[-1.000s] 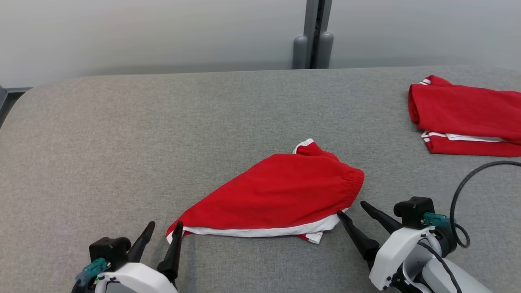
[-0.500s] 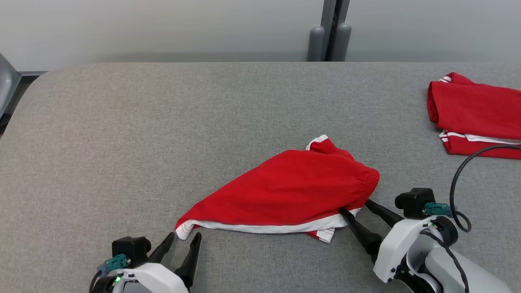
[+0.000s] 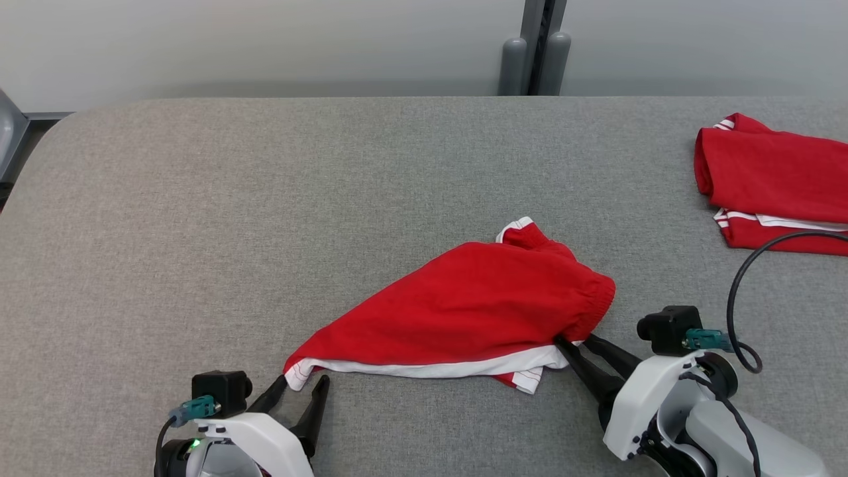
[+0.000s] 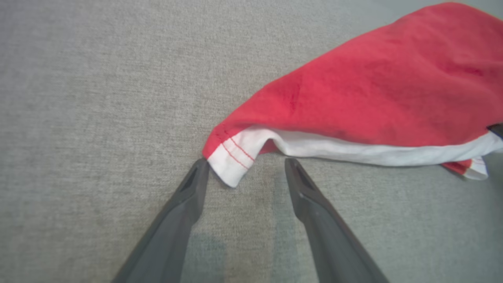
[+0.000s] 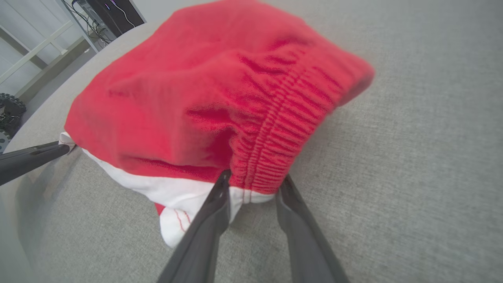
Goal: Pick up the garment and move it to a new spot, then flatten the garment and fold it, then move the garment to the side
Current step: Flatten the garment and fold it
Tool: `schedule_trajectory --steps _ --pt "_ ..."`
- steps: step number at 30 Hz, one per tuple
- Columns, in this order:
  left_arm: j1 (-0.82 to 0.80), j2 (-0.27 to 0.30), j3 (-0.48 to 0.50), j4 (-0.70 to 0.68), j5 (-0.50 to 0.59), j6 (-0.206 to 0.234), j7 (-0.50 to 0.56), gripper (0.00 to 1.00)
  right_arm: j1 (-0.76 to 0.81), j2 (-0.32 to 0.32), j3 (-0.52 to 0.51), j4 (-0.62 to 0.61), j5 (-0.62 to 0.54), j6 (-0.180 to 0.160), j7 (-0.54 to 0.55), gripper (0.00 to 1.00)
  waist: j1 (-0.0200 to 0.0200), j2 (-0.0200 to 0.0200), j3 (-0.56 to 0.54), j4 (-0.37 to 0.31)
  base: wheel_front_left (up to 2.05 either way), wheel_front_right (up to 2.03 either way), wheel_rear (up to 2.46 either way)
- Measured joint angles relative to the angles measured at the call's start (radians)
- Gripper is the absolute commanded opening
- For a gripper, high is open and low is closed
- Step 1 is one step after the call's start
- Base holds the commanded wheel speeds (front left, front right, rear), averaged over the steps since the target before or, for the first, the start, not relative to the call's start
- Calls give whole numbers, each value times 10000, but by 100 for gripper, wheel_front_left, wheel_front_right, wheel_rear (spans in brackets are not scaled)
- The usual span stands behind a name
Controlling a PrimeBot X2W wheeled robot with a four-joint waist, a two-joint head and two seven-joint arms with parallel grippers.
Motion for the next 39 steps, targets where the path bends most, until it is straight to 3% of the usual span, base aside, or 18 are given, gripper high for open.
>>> schedule_trajectory --steps 1,3,4,5,15,22,29,34,39 --pt "-58 -8 -31 59 -2 -23 31 94 -35 -8 63 17 52 0 -65 45 0 0 3 -14 0 0 0" --pt "-115 -6 -59 182 -4 -67 -19 44 -107 -25 245 63 178 0 -142 24 0 0 5 -36 0 0 0" --pt "-131 -8 -86 272 -17 -84 -63 13 -195 -40 357 92 293 0 -213 0 0 0 -3 -47 0 0 0" --pt "-133 -6 -98 297 -13 -86 -138 0 -221 -56 424 109 339 0 -251 0 0 0 -9 -49 0 0 0" --pt "-190 100 -107 265 69 -75 -752 0 -411 -263 951 8 815 0 -663 0 0 0 -251 7 0 0 0" --pt "50 619 -58 -936 290 73 -930 0 -237 -945 974 -802 1062 0 -826 0 0 0 -571 46 0 0 0" --pt "904 1081 17 -2750 408 408 -430 0 783 -1716 -146 -2418 1016 2 -901 0 0 0 -716 -22 0 0 0" --pt "1230 1252 13 -3634 339 569 -65 0 1425 -1808 -849 -3260 708 2 -903 0 0 0 -678 -223 0 0 0" --pt "808 1530 12 -4362 497 560 150 0 1002 -1870 -1074 -3616 518 0 -857 0 0 0 -463 -396 0 0 0"
